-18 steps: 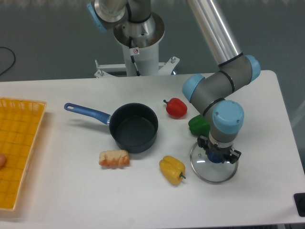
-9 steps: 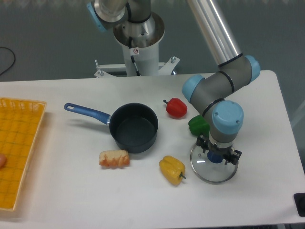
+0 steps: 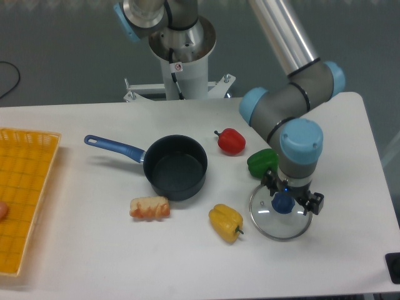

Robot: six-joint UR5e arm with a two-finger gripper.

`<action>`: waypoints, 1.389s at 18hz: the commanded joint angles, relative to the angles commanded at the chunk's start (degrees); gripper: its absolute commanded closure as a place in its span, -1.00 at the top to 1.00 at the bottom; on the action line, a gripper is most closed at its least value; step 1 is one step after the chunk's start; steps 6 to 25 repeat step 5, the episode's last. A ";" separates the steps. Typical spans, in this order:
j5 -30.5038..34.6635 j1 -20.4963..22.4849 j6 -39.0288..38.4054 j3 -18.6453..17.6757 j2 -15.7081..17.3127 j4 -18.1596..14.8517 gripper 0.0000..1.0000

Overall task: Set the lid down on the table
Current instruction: 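Open the gripper to release the lid knob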

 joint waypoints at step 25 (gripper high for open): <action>-0.35 -1.49 0.00 -0.62 2.90 -0.18 1.00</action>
